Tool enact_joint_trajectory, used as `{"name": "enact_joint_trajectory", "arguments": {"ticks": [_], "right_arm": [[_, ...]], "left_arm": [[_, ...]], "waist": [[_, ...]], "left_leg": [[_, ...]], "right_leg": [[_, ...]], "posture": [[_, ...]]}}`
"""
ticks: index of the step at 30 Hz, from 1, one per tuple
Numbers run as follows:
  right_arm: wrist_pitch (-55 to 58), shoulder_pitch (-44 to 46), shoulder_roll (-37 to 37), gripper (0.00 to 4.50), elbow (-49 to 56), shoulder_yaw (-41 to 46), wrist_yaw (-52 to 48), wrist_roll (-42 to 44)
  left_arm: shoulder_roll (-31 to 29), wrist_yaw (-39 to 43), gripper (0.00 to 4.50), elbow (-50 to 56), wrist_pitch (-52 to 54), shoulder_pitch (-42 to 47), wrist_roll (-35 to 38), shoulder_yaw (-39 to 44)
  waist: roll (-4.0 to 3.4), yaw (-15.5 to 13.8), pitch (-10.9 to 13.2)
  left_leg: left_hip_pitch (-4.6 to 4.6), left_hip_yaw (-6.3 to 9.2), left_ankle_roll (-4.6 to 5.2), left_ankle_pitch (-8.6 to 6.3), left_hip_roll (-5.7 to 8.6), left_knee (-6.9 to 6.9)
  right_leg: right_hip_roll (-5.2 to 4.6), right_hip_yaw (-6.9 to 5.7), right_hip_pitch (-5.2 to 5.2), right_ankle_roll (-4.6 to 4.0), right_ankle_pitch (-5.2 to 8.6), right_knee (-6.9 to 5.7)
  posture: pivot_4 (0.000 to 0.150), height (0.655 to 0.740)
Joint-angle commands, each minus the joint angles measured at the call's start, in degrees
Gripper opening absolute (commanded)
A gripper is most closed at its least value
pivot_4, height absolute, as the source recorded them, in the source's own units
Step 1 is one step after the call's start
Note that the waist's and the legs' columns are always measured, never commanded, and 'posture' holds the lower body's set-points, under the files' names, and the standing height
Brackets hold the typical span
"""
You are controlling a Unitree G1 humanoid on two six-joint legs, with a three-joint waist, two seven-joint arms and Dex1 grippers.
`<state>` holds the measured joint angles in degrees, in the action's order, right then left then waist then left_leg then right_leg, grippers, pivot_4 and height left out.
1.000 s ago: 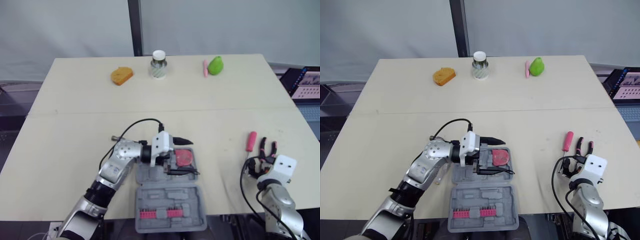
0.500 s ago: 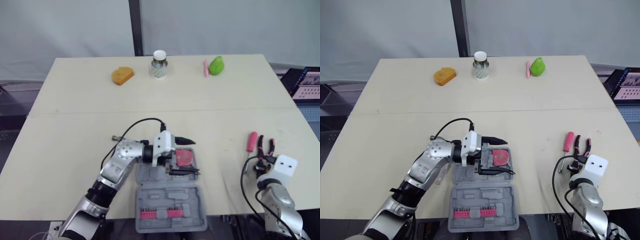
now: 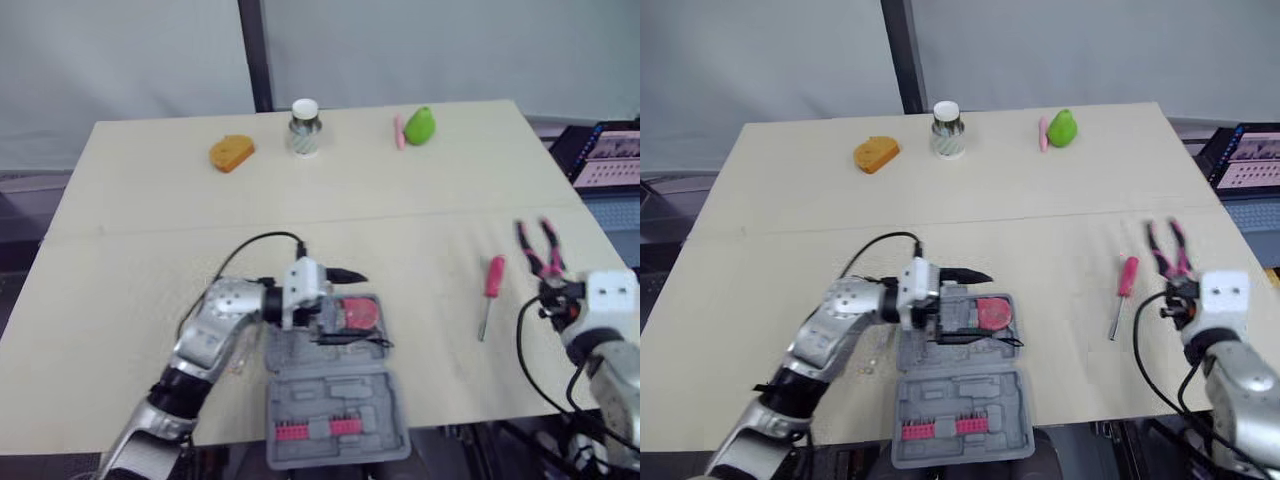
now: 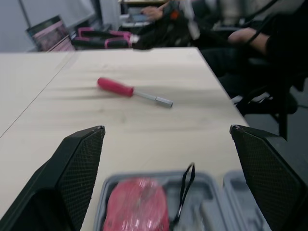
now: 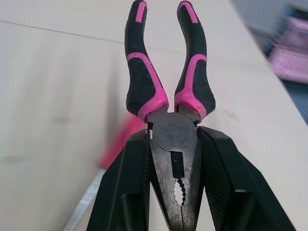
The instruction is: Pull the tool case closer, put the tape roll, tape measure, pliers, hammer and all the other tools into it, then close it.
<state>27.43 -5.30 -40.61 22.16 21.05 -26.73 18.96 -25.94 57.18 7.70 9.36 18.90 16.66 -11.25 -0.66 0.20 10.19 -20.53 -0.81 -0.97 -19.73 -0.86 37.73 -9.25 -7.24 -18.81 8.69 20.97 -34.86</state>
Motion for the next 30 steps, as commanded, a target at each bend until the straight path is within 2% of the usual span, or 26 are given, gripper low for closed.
{"name": "enact_joint_trajectory", "arguments": {"ticks": [1, 4, 7, 11, 13, 17, 21, 30], "right_arm": [[1.71, 0.81, -8.87, 0.97, 6.82, -5.23, -16.28, 6.0], [2.77, 6.51, -15.6, 0.97, 7.89, -11.01, -25.05, 7.96], [3.23, 15.12, -18.61, 0.97, 8.43, -19.15, -30.79, 6.87], [4.7, 26.49, -16.35, 0.97, 8.71, -29.93, -34.72, 4.42], [5.22, 32.18, -12.89, 0.97, 7.81, -37.26, -34.7, 0.07], [6.15, 40.09, -8.18, 0.97, 4.89, -46.83, -35.2, -7.16], [7.49, 41.99, -6.38, 0.97, 4.62, -51.66, -36.07, -10.88], [8.74, 43.46, -4.25, 0.97, 3.11, -55.91, -37.54, -15.49]], "left_arm": [[-4.56, -0.29, 4.5, 6.42, 0.34, -6.31, 2.41, 5.94], [-7.48, -2.28, 4.5, 10.81, 1.2, -11.73, 3.01, 10.19], [-8.99, -4.29, 4.5, 14.86, 0.37, -18.18, 3.61, 15.47], [-9.35, -5.6, 4.5, 22.27, -0.09, -31.63, 5.79, 23.02], [-8.87, -4.76, 4.5, 23.62, -3.0, -39.41, 5.36, 25.99], [-6.58, -5.43, 4.5, 23.69, -8.04, -48.77, 5.07, 30.05], [-4.61, -5.94, 4.5, 24.14, -10.75, -53.46, 5.31, 30.82], [-0.92, -8.31, 4.5, 26.4, -12.56, -58.44, 5.07, 29.7]], "waist": [[0.1, -0.21, 0.09], [0.24, -1.11, 0.29], [0.33, -1.69, 0.34], [0.42, -1.5, 0.4], [0.52, -1.3, 0.46], [0.56, -1.39, 0.5], [0.58, -2.19, 0.49], [0.63, -1.36, 0.46]], "left_leg": [[0.0, 0.01, 0.0, 0.0, 0.01, -0.02], [-0.18, 0.19, 0.05, -0.03, 0.05, 0.32], [-0.43, 0.38, 0.1, -0.04, 0.09, 0.6], [-0.57, 0.48, 0.09, -0.05, 0.07, 0.51], [-0.6, 0.46, 0.08, -0.06, 0.08, 0.44], [-0.6, 0.43, 0.07, -0.05, 0.07, 0.51], [-0.68, 0.54, 0.08, -0.06, 0.12, 0.67], [-0.63, 0.43, 0.08, -0.06, 0.07, 0.54]], "right_leg": [[-0.01, 0.02, 0.0, 0.0, 0.0, 0.04], [-0.07, -0.08, 0.06, 0.04, -0.02, 0.05], [-0.11, -0.16, 0.09, 0.16, -0.09, 0.12], [-0.1, -0.31, 0.04, 0.16, -0.09, 0.31], [-0.1, -0.33, 0.02, 0.15, -0.09, 0.36], [-0.1, -0.33, 0.0, 0.16, -0.09, 0.33], [-0.14, -0.37, 0.01, 0.16, -0.09, 0.24], [-0.09, -0.32, -0.04, 0.15, -0.09, 0.25]], "posture": [[0.15, 0.74], [0.15, 0.74], [0.15, 0.74], [0.15, 0.74], [0.15, 0.74], [0.15, 0.74], [0.15, 0.74], [0.15, 0.74]]}}
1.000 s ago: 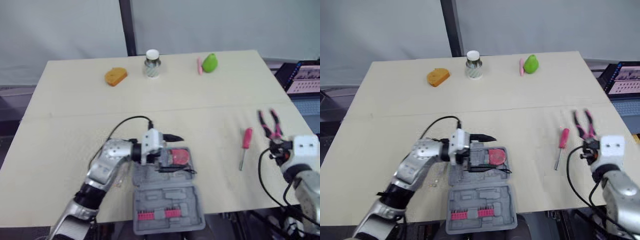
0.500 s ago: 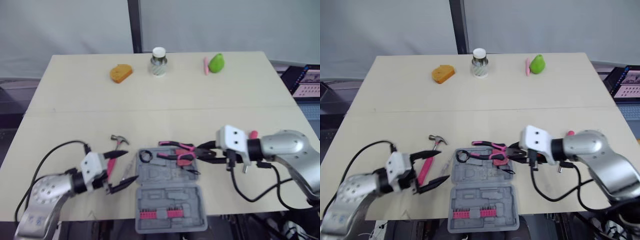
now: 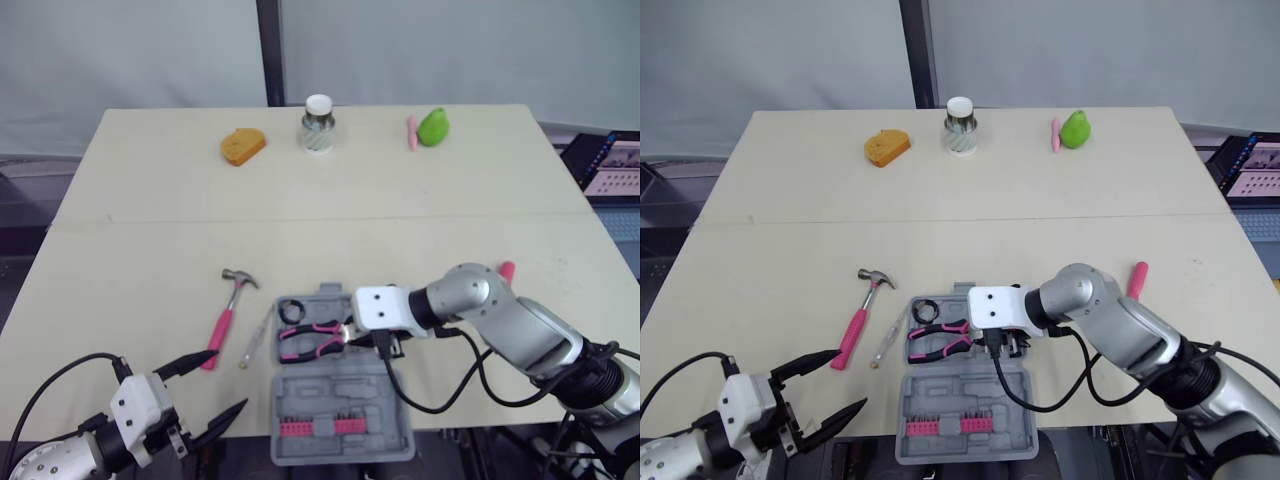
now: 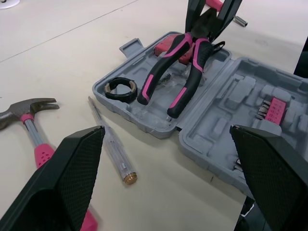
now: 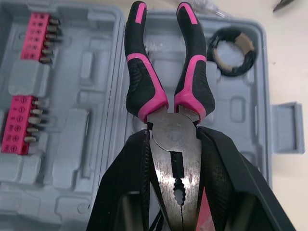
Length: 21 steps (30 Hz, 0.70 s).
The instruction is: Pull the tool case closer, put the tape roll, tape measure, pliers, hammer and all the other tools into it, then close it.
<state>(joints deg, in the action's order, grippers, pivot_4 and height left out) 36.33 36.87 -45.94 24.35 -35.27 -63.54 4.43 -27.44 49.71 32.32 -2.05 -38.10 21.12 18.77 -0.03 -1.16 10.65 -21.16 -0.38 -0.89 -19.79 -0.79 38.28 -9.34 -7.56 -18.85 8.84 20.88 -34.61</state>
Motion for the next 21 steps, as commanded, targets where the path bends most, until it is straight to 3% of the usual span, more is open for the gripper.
{"name": "enact_joint_trajectory", "arguments": {"ticks": [1, 21], "right_arm": [[0.08, 1.43, 1.58, 0.97, 0.6, 0.18, -0.63, -1.42], [6.4, -3.77, 4.2, 0.97, 3.94, 1.74, 3.75, -5.6]], "left_arm": [[0.79, -0.98, 4.5, 1.78, -1.47, -1.75, 0.28, -0.57], [-1.73, -2.37, 4.5, -0.55, -0.33, 3.42, -0.07, -2.63]], "waist": [[0.0, -0.01, 0.0], [0.0, -0.13, 0.0]], "left_leg": [[0.0, -0.01, 0.0, 0.0, 0.0, 0.0], [-0.02, -0.03, 0.0, 0.0, 0.01, 0.01]], "right_leg": [[0.0, 0.0, -0.01, 0.0, 0.0, 0.0], [0.0, 0.03, -0.04, 0.0, 0.0, -0.03]], "posture": [[0.15, 0.74], [0.15, 0.74]]}}
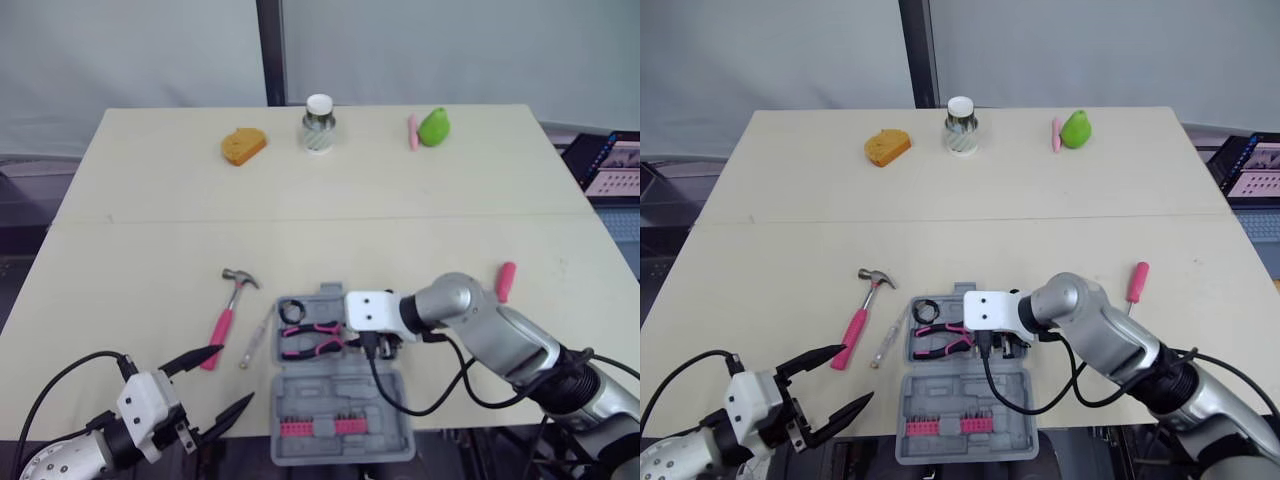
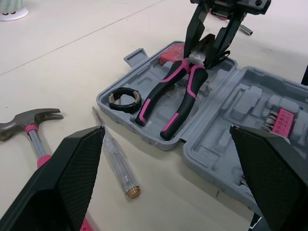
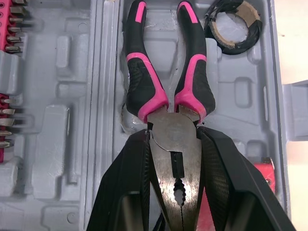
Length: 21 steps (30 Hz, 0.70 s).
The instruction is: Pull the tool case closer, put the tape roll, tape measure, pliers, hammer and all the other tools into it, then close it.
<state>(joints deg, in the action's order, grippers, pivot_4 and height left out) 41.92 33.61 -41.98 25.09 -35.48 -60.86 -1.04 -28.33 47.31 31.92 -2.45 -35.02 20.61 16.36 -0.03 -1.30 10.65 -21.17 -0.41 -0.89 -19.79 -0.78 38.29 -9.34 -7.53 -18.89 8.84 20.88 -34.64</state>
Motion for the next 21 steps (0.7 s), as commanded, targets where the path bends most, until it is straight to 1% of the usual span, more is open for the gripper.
{"name": "enact_joint_trajectory", "arguments": {"ticks": [1, 14, 21], "right_arm": [[1.12, -0.7, 0.27, 0.97, 3.32, 2.01, 1.44, -0.21], [1.98, -1.49, 1.37, 0.97, 2.57, 1.14, 4.3, -0.78], [3.34, -1.69, 2.33, 0.97, 4.14, 2.54, 5.06, 0.29]], "left_arm": [[-1.08, 0.1, 4.5, -0.43, 0.27, 0.88, 0.57, -0.18], [-2.84, 1.09, 4.5, -1.56, 1.33, 3.01, 1.23, -0.16], [-2.97, 1.43, 4.5, -2.06, 1.61, 3.52, 1.11, -0.22]], "waist": [[0.0, 0.03, 0.0], [0.0, 0.08, 0.0], [0.0, 0.1, 0.0]], "left_leg": [[0.0, 0.0, 0.0, 0.0, 0.0, 0.0], [0.01, -0.01, 0.0, 0.0, 0.0, 0.0], [0.01, 0.0, 0.0, 0.0, 0.0, -0.01]], "right_leg": [[0.0, 0.0, 0.0, 0.0, 0.0, -0.01], [0.0, 0.01, -0.01, 0.0, 0.0, -0.03], [0.0, 0.01, -0.02, 0.0, 0.0, -0.04]], "posture": [[0.15, 0.74], [0.15, 0.74], [0.15, 0.74]]}}
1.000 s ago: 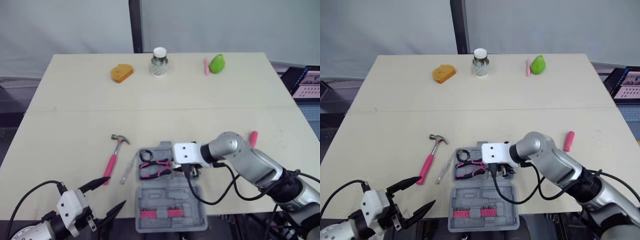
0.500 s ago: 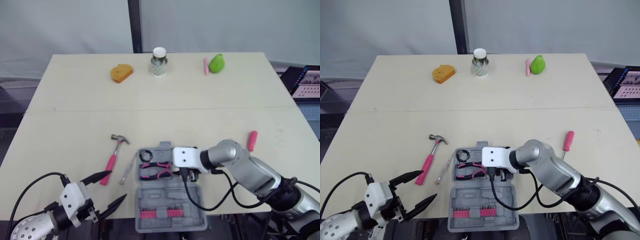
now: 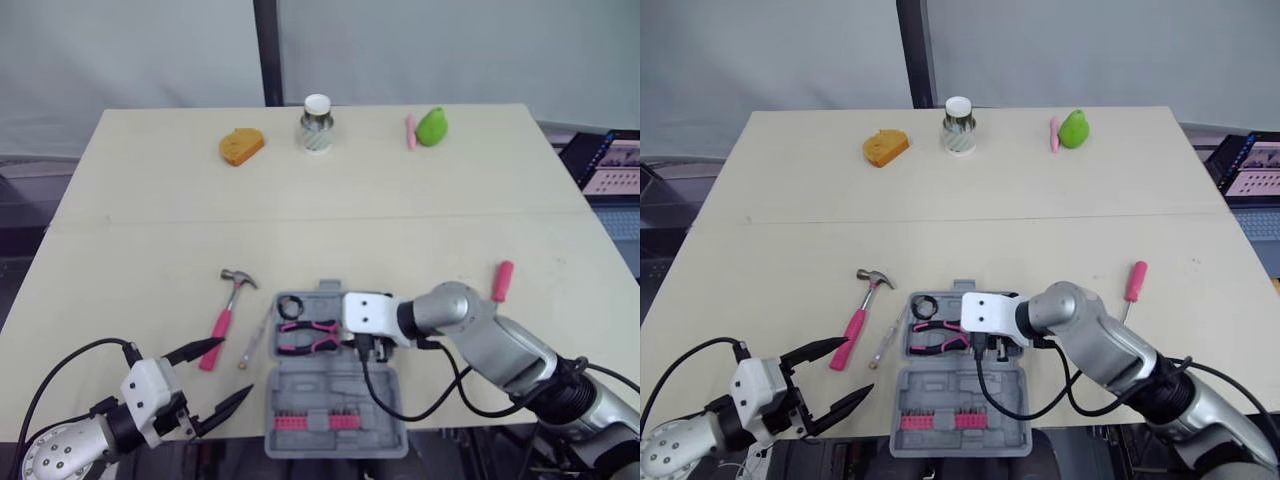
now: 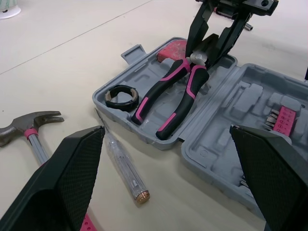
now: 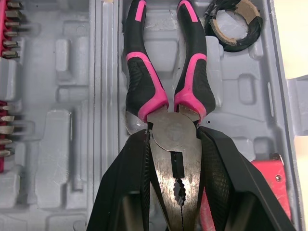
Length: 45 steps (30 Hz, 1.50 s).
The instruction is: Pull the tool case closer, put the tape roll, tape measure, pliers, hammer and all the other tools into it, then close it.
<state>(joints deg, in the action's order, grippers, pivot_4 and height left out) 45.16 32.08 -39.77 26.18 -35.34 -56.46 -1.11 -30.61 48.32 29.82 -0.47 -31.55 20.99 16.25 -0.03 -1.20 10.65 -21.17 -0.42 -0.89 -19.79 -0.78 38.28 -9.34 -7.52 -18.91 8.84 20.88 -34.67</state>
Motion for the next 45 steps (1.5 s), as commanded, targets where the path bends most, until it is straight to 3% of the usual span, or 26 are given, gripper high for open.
{"name": "enact_joint_trajectory", "arguments": {"ticks": [1, 36, 43, 44, 45], "right_arm": [[0.19, -0.16, 0.11, 0.97, 3.26, 2.53, 0.61, 0.56], [-3.14, -2.73, 2.36, 0.97, 0.04, 2.47, 2.13, -0.49], [-4.31, -4.35, 4.31, 4.18, 0.09, 6.5, 3.46, 2.03], [-4.65, -4.5, 4.94, 4.46, -0.04, 7.29, 3.85, 2.52], [-6.23, -4.92, 6.04, 4.46, -0.56, 8.44, 4.43, 3.2]], "left_arm": [[-0.73, 0.46, 4.5, -0.09, -0.35, 0.19, 0.73, -0.1], [-1.36, -0.32, 4.5, -1.46, -0.27, 1.94, -0.15, -1.75], [-1.33, -0.55, 4.5, -1.7, -0.01, 2.55, -0.28, -2.06], [-1.31, -0.58, 4.5, -1.8, -0.01, 2.67, -0.31, -2.09], [-1.28, -0.58, 4.5, -1.87, -0.08, 2.87, -0.36, -2.17]], "waist": [[0.0, -0.01, 0.0], [0.0, 0.02, 0.0], [0.0, 0.01, 0.0], [0.0, 0.01, 0.0], [0.0, 0.01, 0.0]], "left_leg": [[0.0, 0.0, 0.0, 0.0, 0.0, 0.0], [0.0, -0.01, 0.0, 0.0, 0.01, 0.01], [0.01, -0.01, 0.0, 0.0, 0.0, 0.01], [0.01, -0.01, 0.0, 0.0, 0.0, 0.01], [0.01, -0.01, 0.0, 0.0, 0.0, 0.01]], "right_leg": [[0.0, 0.0, 0.0, 0.0, 0.0, 0.0], [0.0, 0.02, -0.01, 0.0, 0.0, -0.04], [0.0, 0.02, -0.01, 0.0, 0.0, -0.05], [0.0, 0.02, -0.01, 0.0, 0.0, -0.06], [0.0, 0.02, -0.01, 0.0, 0.0, -0.06]], "posture": [[0.15, 0.74], [0.15, 0.74], [0.15, 0.74], [0.15, 0.74], [0.15, 0.74]]}}
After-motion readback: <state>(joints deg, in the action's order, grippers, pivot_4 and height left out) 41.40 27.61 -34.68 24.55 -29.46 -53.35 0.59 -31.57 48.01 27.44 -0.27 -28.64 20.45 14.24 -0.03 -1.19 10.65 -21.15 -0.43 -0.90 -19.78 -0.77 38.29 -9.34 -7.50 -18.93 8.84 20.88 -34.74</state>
